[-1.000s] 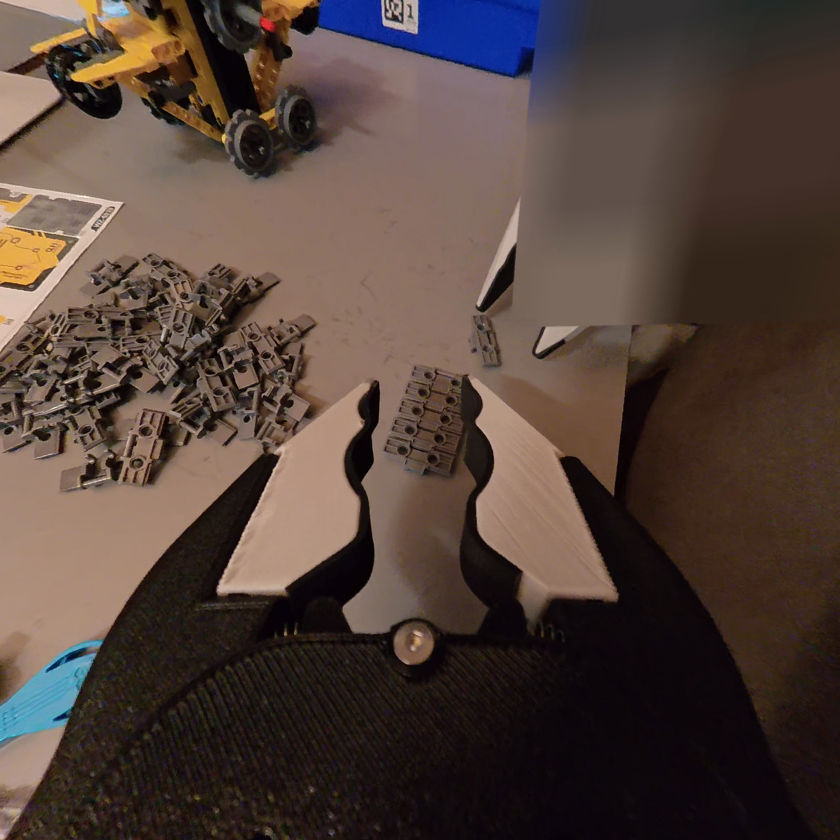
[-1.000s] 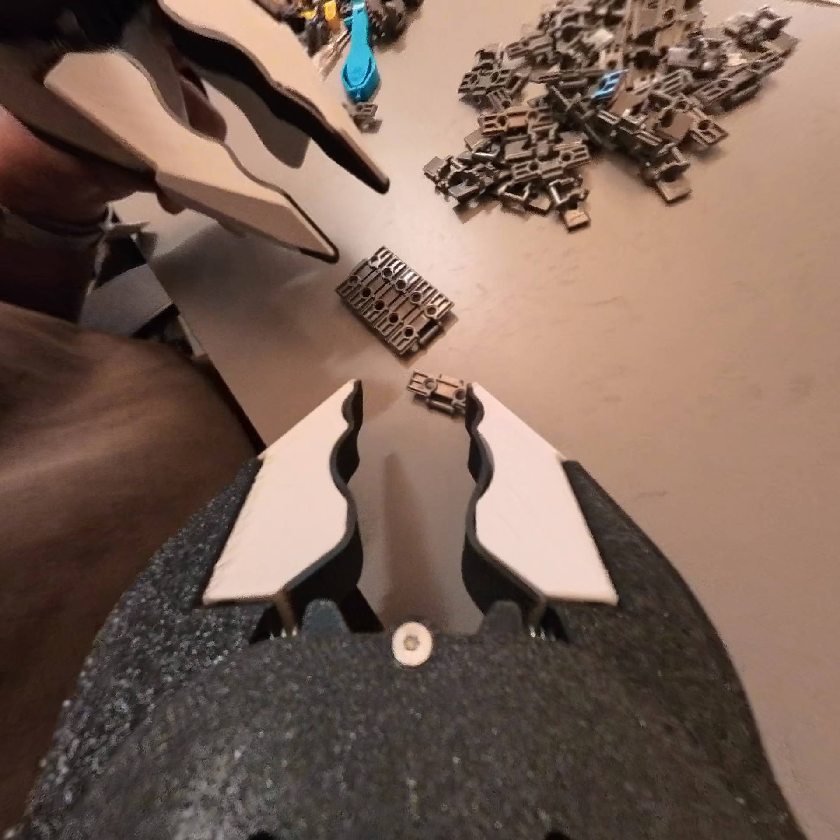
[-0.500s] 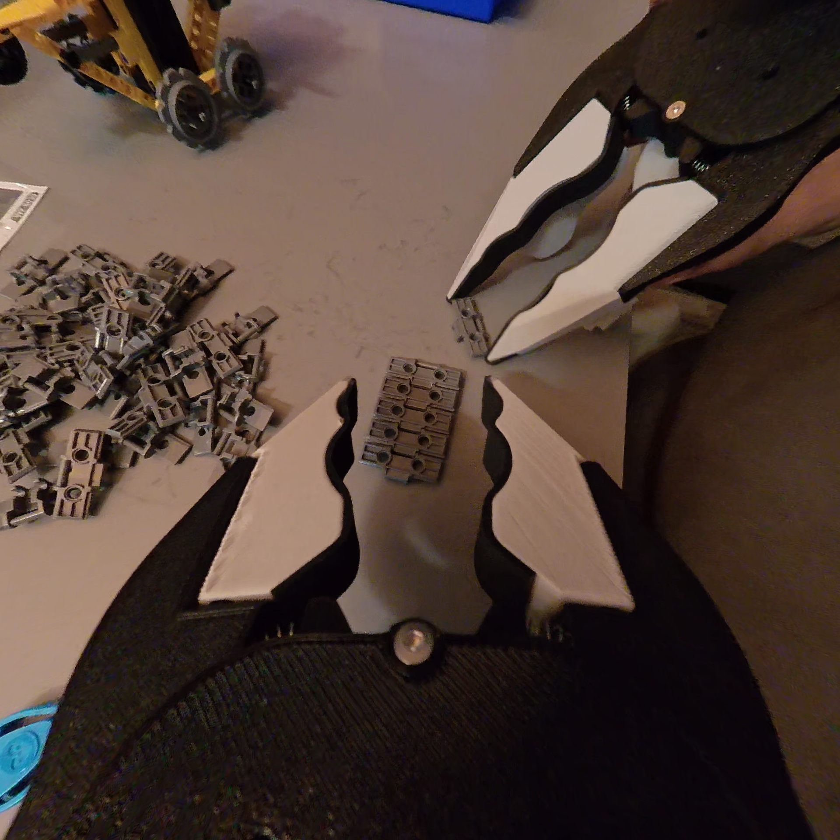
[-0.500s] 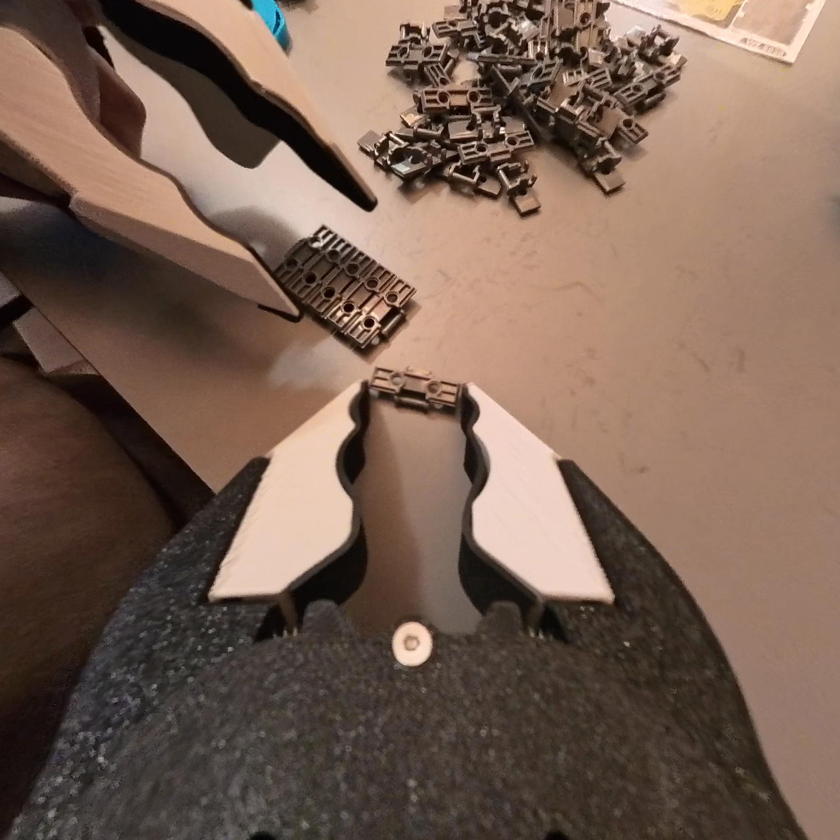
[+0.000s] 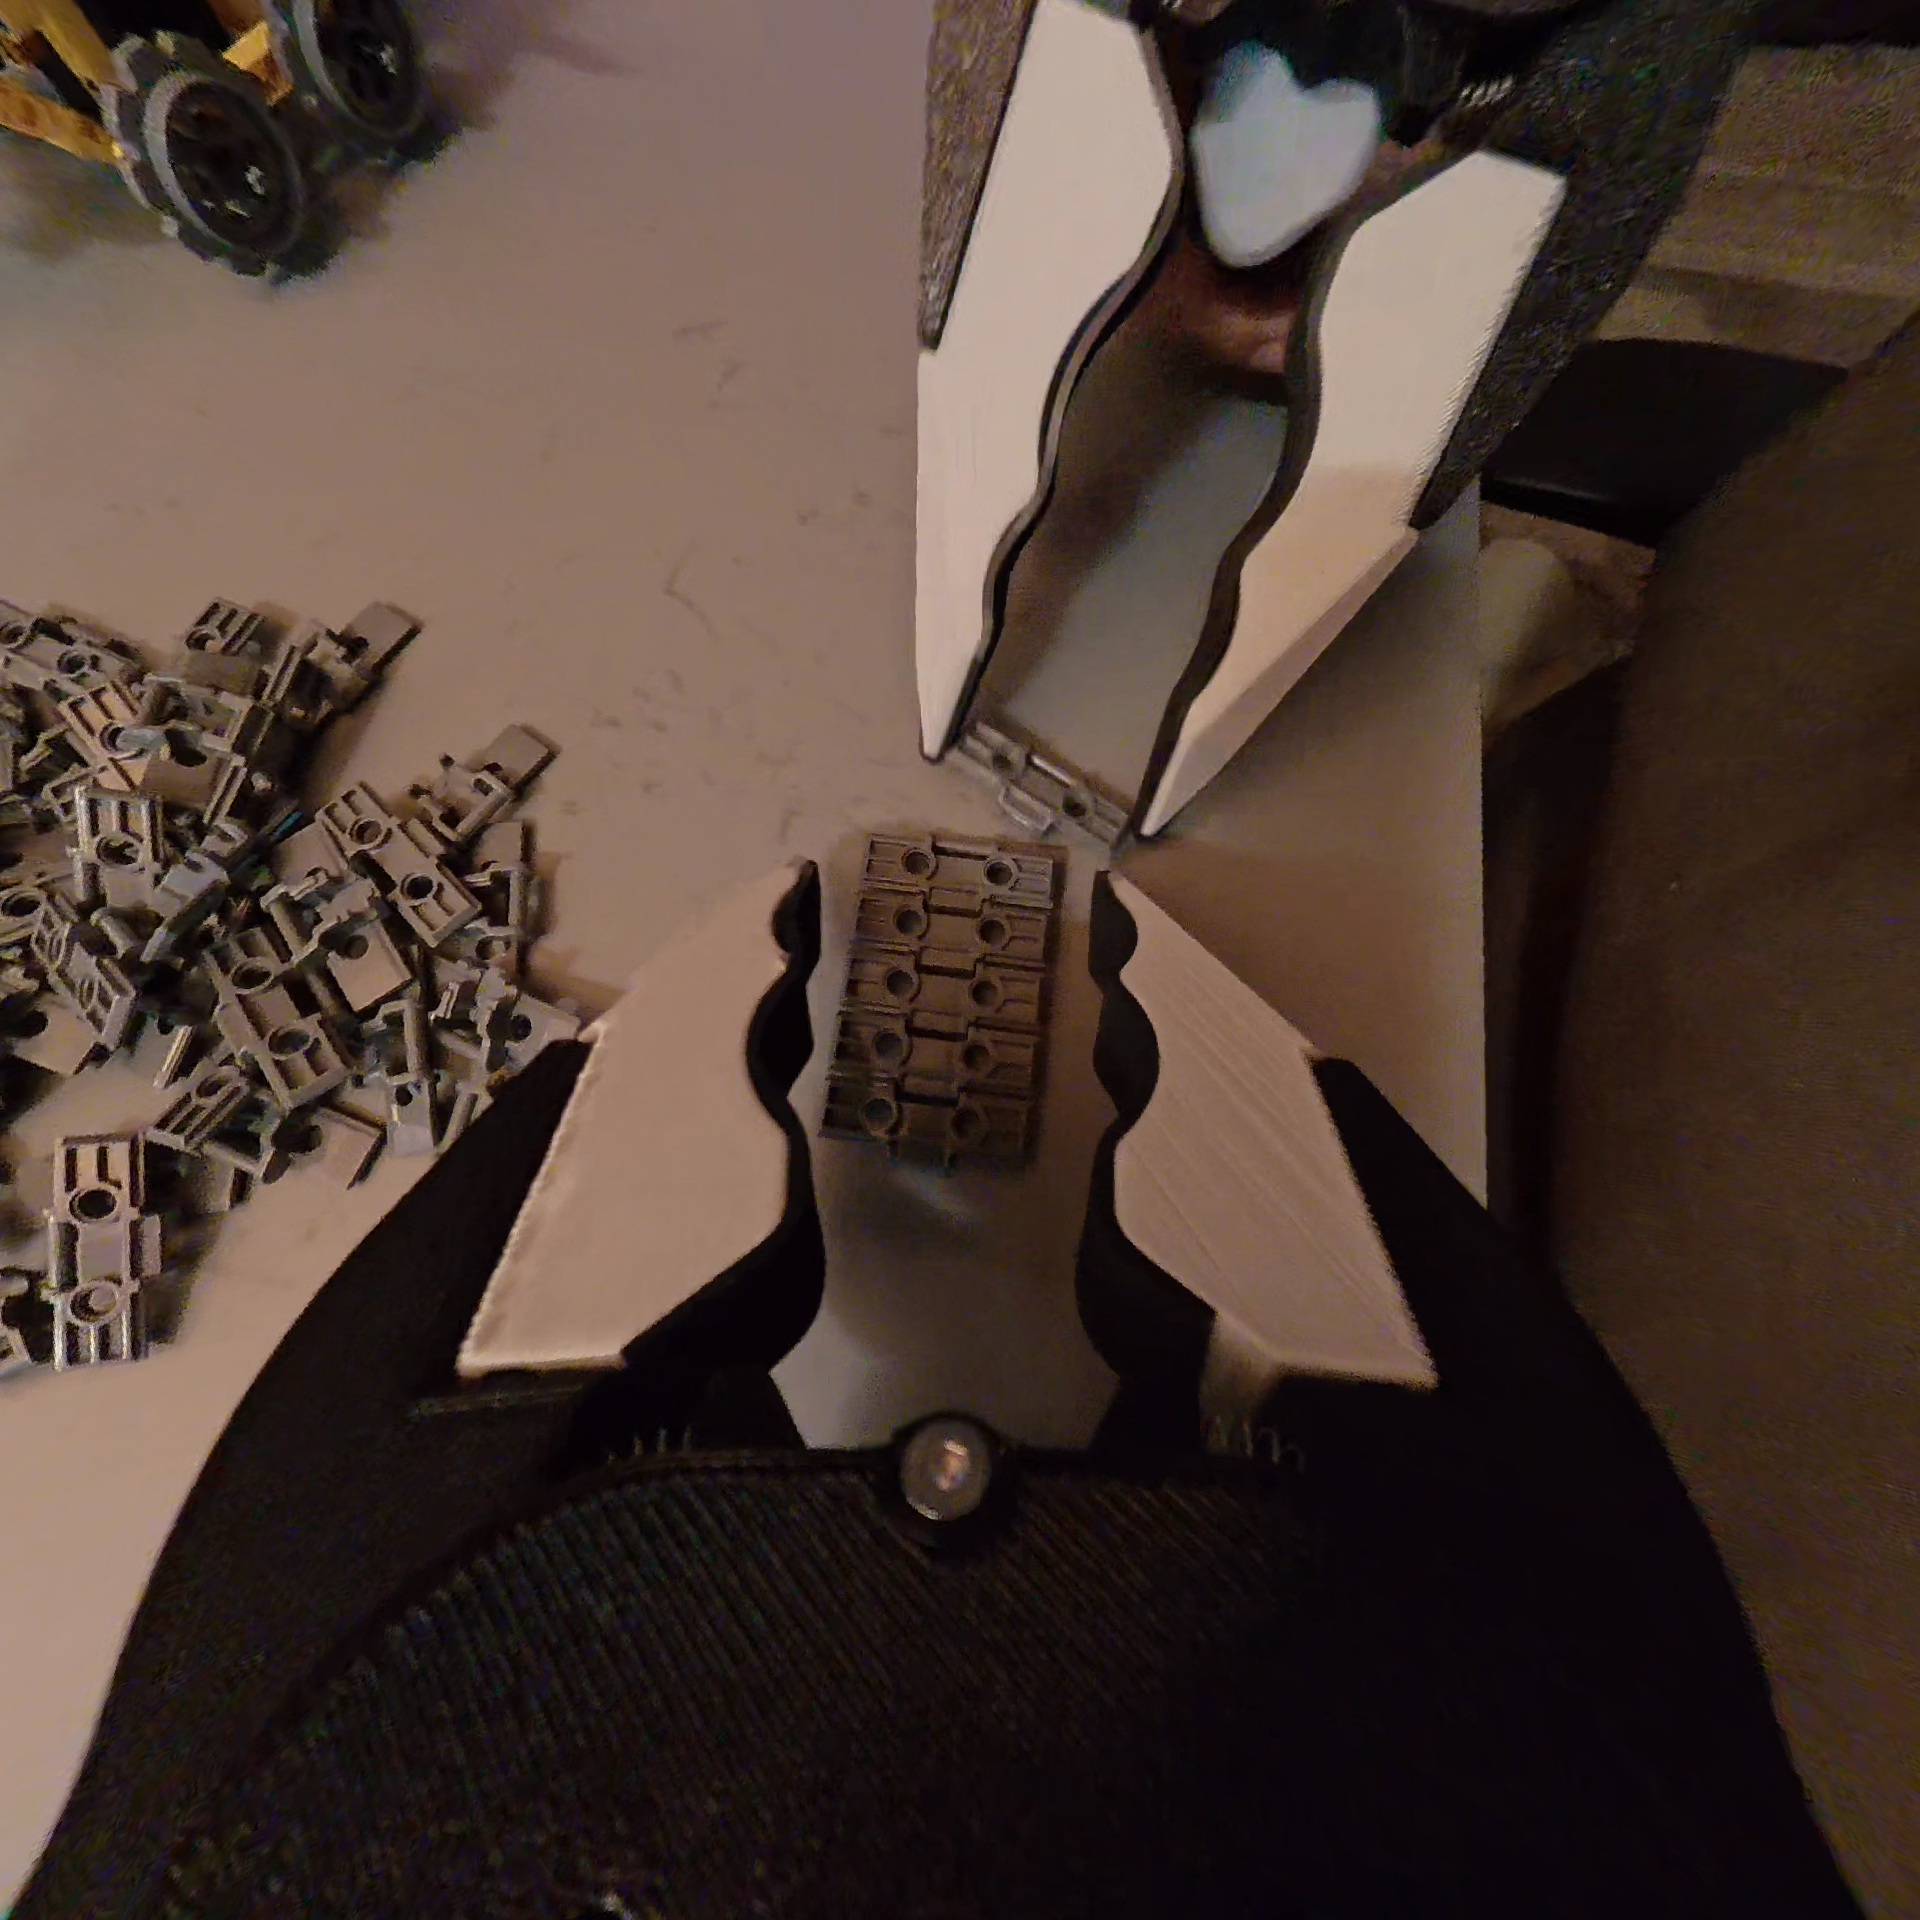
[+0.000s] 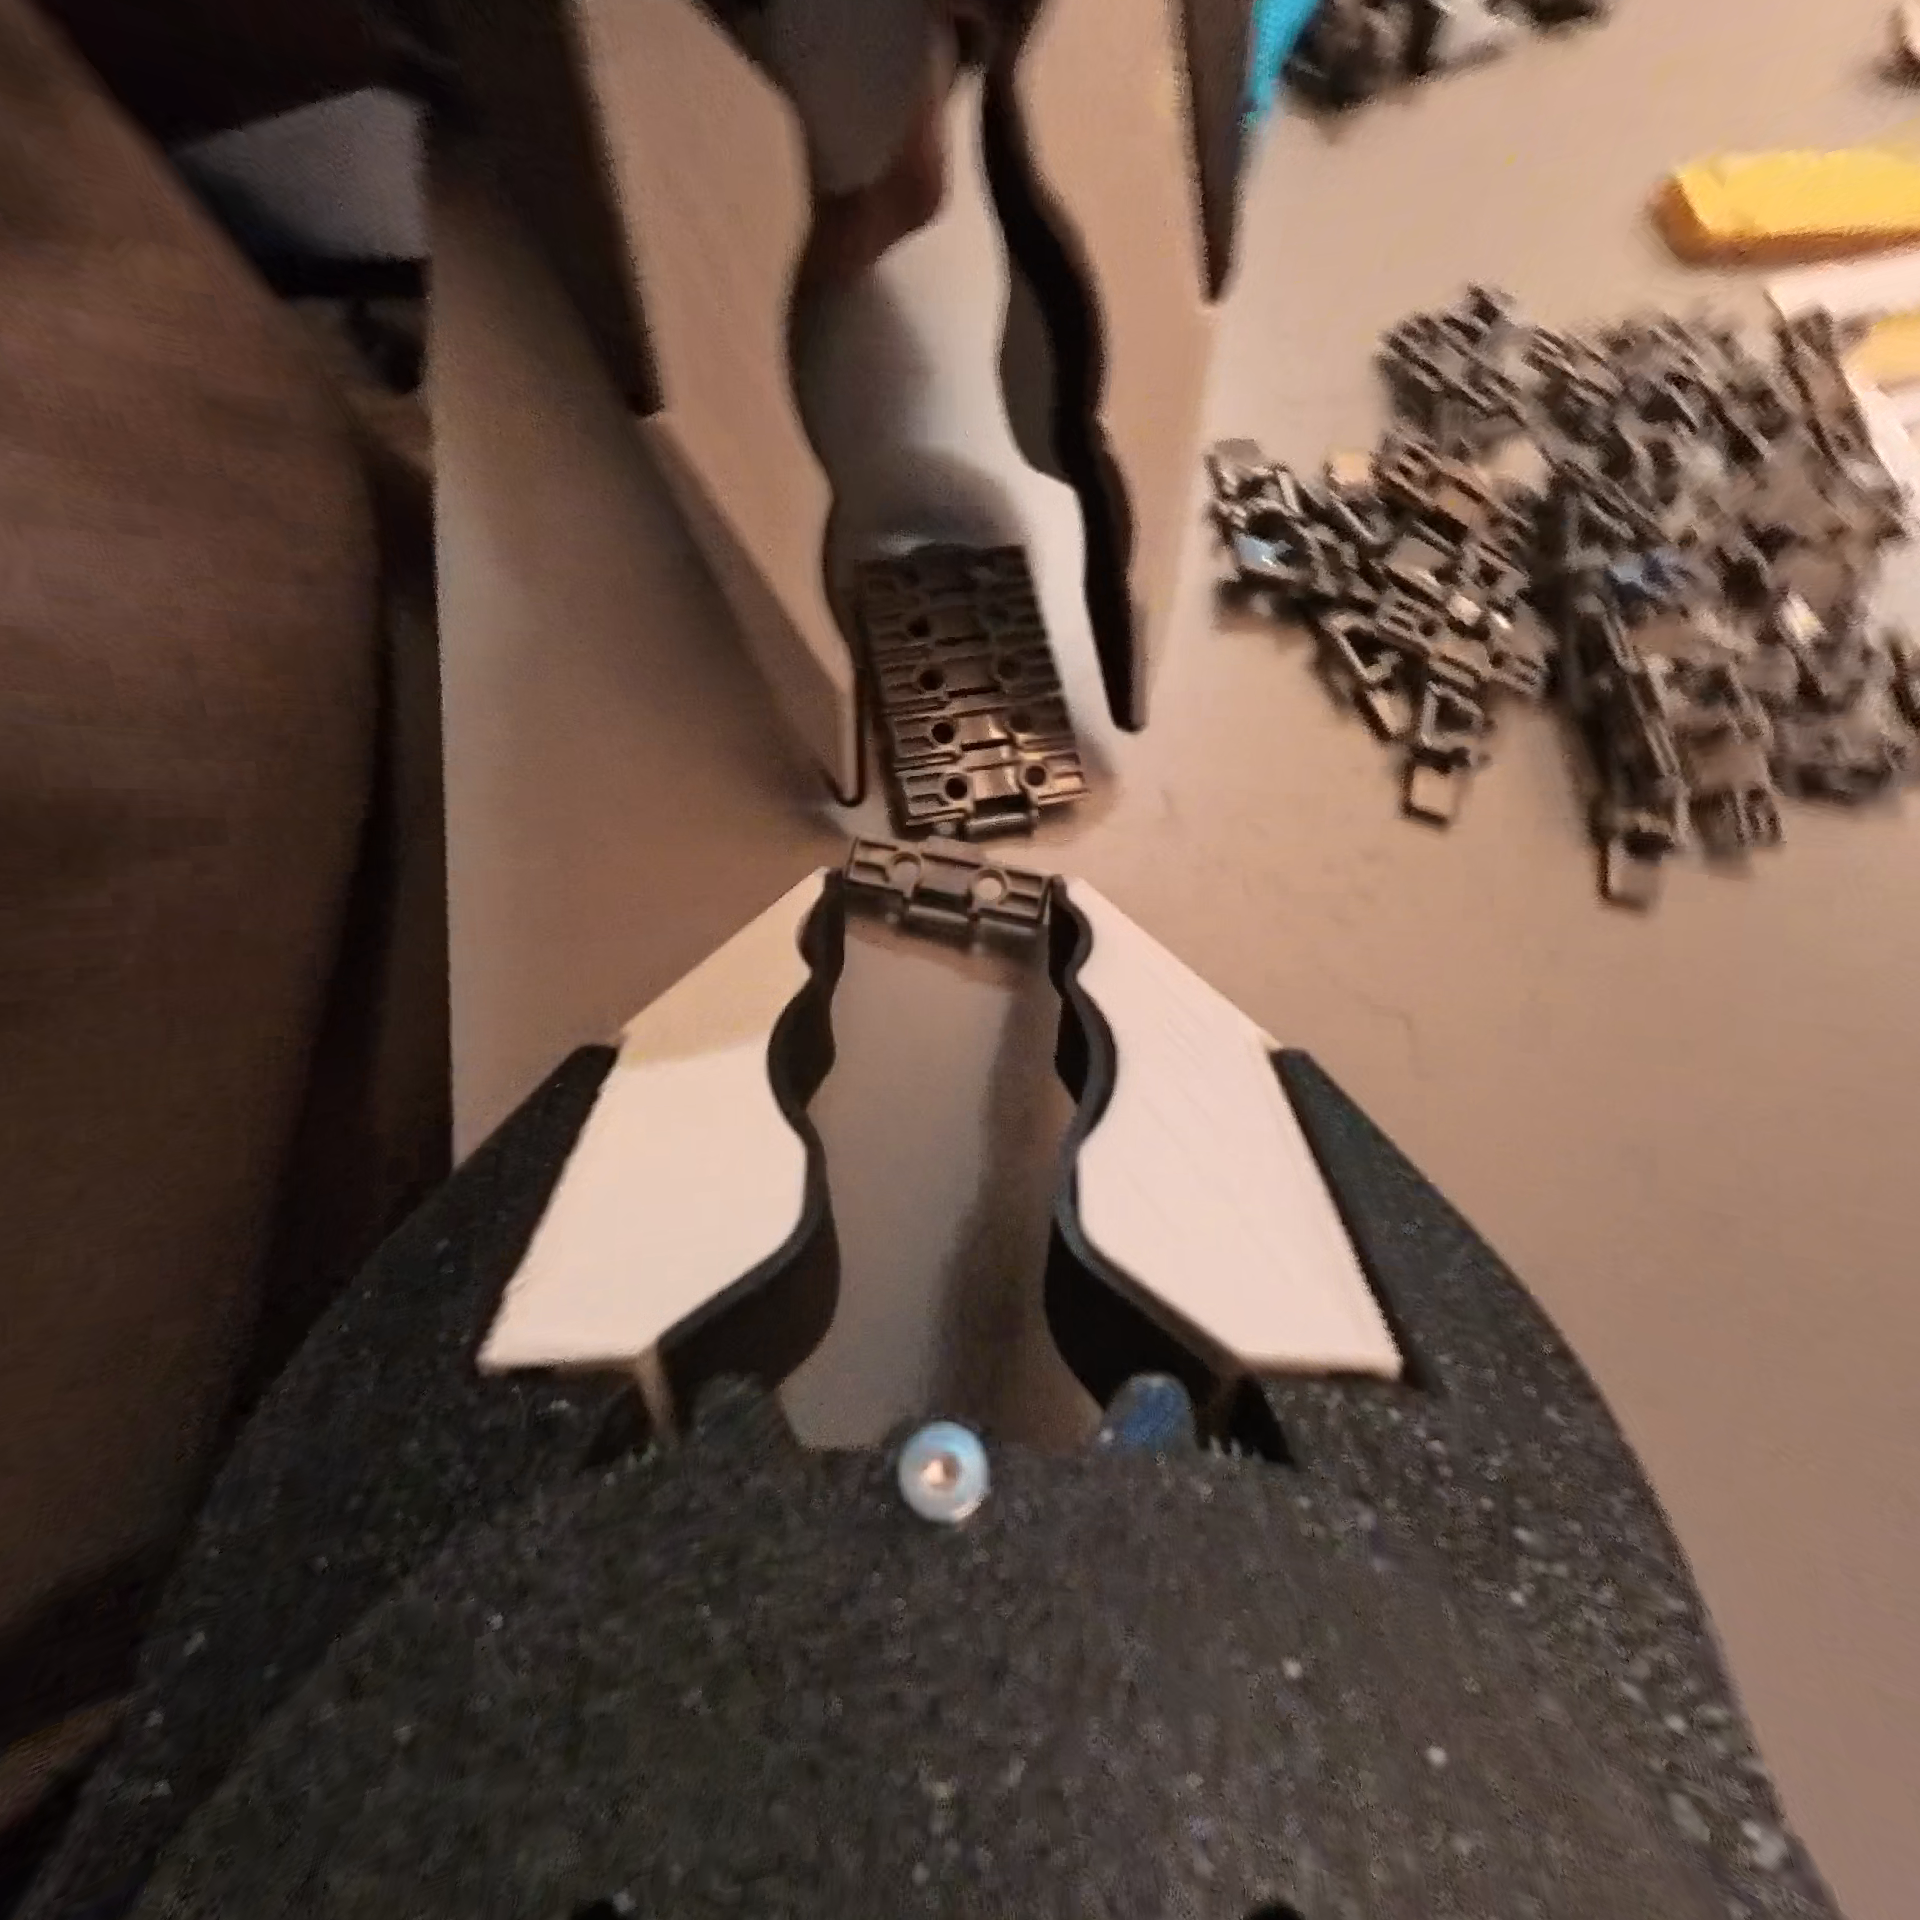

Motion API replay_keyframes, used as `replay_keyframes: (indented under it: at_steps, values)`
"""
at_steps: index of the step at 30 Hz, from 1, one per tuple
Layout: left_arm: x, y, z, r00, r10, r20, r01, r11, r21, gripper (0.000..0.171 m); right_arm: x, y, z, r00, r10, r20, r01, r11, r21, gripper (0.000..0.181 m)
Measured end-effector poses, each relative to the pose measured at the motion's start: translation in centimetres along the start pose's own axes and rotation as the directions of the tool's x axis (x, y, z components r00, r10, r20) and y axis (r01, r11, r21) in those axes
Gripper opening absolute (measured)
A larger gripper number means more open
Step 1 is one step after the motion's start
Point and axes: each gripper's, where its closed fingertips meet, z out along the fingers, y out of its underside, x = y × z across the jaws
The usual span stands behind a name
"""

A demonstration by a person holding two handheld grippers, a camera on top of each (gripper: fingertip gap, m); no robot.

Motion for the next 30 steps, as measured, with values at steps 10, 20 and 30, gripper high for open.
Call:
replay_keyframes:
  at_steps: [10, 20, 30]
  values:
    - [0.3, 0.3, 0.4, 1.000, 0.002, -0.029, -0.003, 1.000, -0.031, 0.040, 0.4, -0.9, 0.1, 0.973, -0.101, 0.208, 0.087, 0.993, 0.074, 0.039]
    - [0.3, 0.3, 0.4, 1.000, 0.022, -0.017, -0.023, 0.999, -0.029, 0.047, 0.3, -0.5, 0.9, 0.963, -0.134, 0.233, 0.133, 0.991, 0.022, 0.039]
    - [0.5, 0.7, 0.1, 0.999, 0.052, -0.010, -0.052, 0.998, -0.038, 0.049, 0.1, -1.2, 0.9, 0.956, -0.138, 0.258, 0.137, 0.990, 0.024, 0.039]
